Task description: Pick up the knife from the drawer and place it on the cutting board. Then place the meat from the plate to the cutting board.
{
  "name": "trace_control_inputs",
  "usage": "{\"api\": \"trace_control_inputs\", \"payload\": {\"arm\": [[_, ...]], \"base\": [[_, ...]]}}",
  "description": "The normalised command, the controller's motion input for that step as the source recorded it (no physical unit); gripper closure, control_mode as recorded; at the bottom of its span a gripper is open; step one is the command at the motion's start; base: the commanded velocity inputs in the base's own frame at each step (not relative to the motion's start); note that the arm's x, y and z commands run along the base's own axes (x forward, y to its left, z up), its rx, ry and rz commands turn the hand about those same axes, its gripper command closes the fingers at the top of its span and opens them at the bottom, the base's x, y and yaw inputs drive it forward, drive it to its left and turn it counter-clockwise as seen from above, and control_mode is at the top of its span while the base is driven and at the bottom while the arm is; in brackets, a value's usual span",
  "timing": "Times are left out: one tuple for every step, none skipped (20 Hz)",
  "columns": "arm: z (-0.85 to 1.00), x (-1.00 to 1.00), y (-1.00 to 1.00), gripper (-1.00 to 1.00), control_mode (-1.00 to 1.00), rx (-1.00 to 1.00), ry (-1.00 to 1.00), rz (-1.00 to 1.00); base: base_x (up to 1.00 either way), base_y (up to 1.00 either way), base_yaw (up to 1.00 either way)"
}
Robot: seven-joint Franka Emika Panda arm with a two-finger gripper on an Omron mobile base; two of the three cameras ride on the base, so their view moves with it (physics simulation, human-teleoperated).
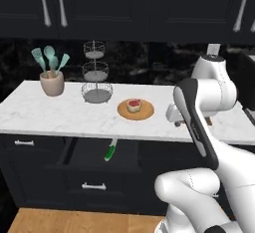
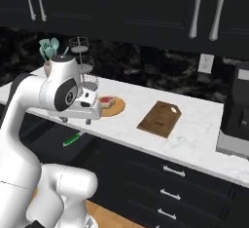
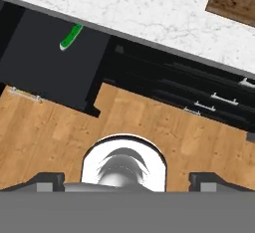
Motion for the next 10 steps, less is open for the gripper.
{"api": "trace_control_inputs", "payload": {"arm": [[0.0, 0.0, 0.0, -1.0, 1.0, 0.0, 0.0, 0.0], [0.0, 0.0, 0.0, -1.0, 1.0, 0.0, 0.0, 0.0], [0.0, 0.0, 0.0, -1.0, 1.0, 0.0, 0.0, 0.0], [0.0, 0.0, 0.0, -1.0, 1.0, 0.0, 0.0, 0.0], [0.0, 0.0, 0.0, -1.0, 1.0, 0.0, 0.0, 0.0], [0.0, 0.0, 0.0, -1.0, 1.0, 0.0, 0.0, 0.0], [0.0, 0.0, 0.0, -1.0, 1.0, 0.0, 0.0, 0.0], [0.0, 0.0, 0.0, -1.0, 1.0, 0.0, 0.0, 0.0], [0.0, 0.0, 0.0, -1.0, 1.0, 0.0, 0.0, 0.0], [0.0, 0.0, 0.0, -1.0, 1.0, 0.0, 0.0, 0.0]], "base": [[0.45, -0.64, 0.33], [0.42, -0.65, 0.34], [0.37, -0.69, 0.34], [0.35, -0.69, 0.34], [0.31, -0.72, 0.34], [0.29, -0.72, 0.33], [0.29, -0.7, 0.33], [0.31, -0.65, 0.33], [0.41, -0.51, 0.32], [0.51, -0.36, 0.3]]}}
